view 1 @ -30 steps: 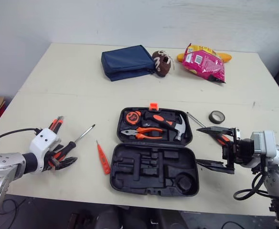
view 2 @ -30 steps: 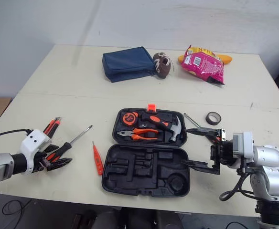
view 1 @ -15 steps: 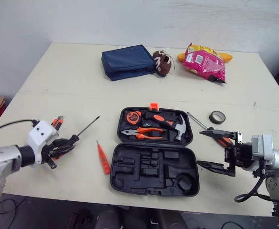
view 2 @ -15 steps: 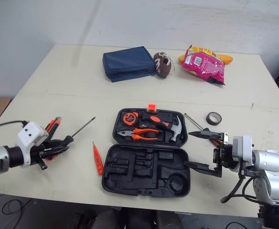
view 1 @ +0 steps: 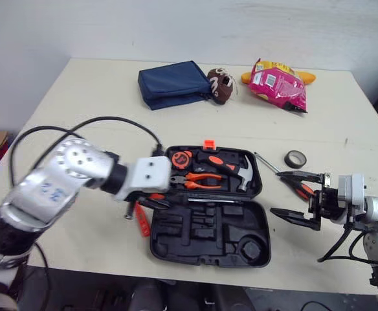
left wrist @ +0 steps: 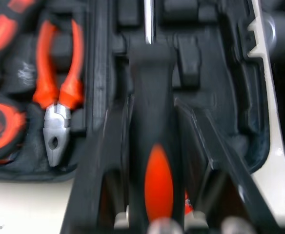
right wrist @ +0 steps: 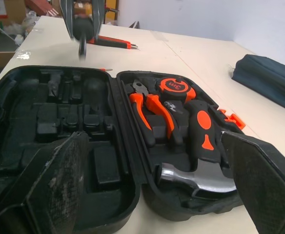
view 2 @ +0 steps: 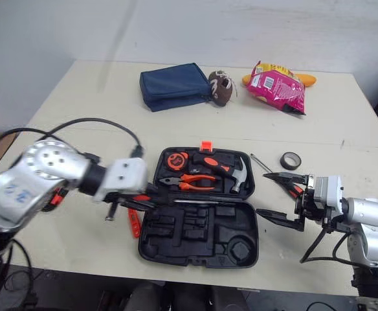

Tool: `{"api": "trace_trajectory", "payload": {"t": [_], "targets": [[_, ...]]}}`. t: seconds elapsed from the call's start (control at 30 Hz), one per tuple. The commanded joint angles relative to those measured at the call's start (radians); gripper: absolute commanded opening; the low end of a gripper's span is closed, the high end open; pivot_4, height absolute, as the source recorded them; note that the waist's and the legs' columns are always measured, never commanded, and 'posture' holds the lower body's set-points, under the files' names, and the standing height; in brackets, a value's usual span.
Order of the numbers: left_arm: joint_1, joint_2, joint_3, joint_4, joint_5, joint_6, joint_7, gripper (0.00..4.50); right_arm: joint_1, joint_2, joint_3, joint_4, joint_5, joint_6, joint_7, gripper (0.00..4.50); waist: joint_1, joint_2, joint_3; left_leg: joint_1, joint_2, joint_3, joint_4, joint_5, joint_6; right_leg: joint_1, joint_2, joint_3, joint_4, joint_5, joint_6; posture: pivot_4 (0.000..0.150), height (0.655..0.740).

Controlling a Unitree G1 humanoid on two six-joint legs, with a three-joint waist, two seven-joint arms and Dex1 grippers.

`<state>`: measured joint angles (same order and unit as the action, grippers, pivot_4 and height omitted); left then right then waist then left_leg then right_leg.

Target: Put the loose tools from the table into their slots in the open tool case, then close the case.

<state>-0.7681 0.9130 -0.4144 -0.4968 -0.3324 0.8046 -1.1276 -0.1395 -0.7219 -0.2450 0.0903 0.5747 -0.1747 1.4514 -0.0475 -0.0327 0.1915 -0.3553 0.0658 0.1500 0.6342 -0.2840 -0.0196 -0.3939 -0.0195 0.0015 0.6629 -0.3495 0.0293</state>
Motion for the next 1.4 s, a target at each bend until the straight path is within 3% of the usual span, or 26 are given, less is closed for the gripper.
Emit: {"api": "trace_trajectory", "payload": {"t": [0.03, 0.17, 0.47, 1.17, 1.4], "targets": [[-0.068, -0.031, -0.095, 0.021, 0.078, 0.013, -0.016, 0.74, 0.015, -0.012, -0.035, -0.025, 0.008, -0.016, -0.01, 4.5, -0.002, 0.0, 0.0, 0.0, 0.001, 0.0, 0.0, 0.0, 0.0, 0.0, 0.001, 0.001, 0.0, 0.0, 0.0, 0.15, 0.74], [-0.1, -0.074, -0.204, 0.059, 0.187, 0.05, 0.019, 0.74, 0.05, 0.002, -0.047, -0.069, 0.016, -0.025, -0.038, 4.5, -0.001, 0.0, 0.0, 0.0, 0.001, 0.0, 0.001, 0.0, -0.001, 0.0, 0.001, 0.001, 0.0, 0.0, 0.0, 0.15, 0.74], [-0.099, -0.127, -0.265, 0.066, 0.266, 0.161, 0.072, 0.74, 0.119, -0.003, -0.071, -0.098, 0.024, -0.037, -0.054, 4.5, 0.0, 0.0, 0.0, 0.001, 0.001, -0.001, 0.006, 0.0, -0.001, 0.0, 0.0, 0.001, 0.006, 0.0, 0.001, 0.15, 0.74], [-0.092, -0.22, -0.25, 0.092, 0.299, 0.21, 0.163, 0.74, 0.107, 0.002, -0.06, -0.058, 0.022, -0.063, -0.031, 4.5, 0.016, 0.0, 0.0, 0.0, 0.001, -0.001, 0.011, 0.0, 0.0, 0.0, 0.0, 0.001, 0.01, 0.0, 0.001, 0.15, 0.74], [-0.098, -0.251, -0.198, 0.064, 0.281, 0.214, 0.189, 3.91, 0.116, -0.002, -0.056, -0.071, 0.027, -0.046, -0.032, 4.5, 0.02, 0.0, 0.0, 0.0, 0.0, -0.001, 0.013, -0.001, 0.002, 0.001, -0.001, 0.001, 0.01, -0.001, 0.001, 0.15, 0.74]]}}
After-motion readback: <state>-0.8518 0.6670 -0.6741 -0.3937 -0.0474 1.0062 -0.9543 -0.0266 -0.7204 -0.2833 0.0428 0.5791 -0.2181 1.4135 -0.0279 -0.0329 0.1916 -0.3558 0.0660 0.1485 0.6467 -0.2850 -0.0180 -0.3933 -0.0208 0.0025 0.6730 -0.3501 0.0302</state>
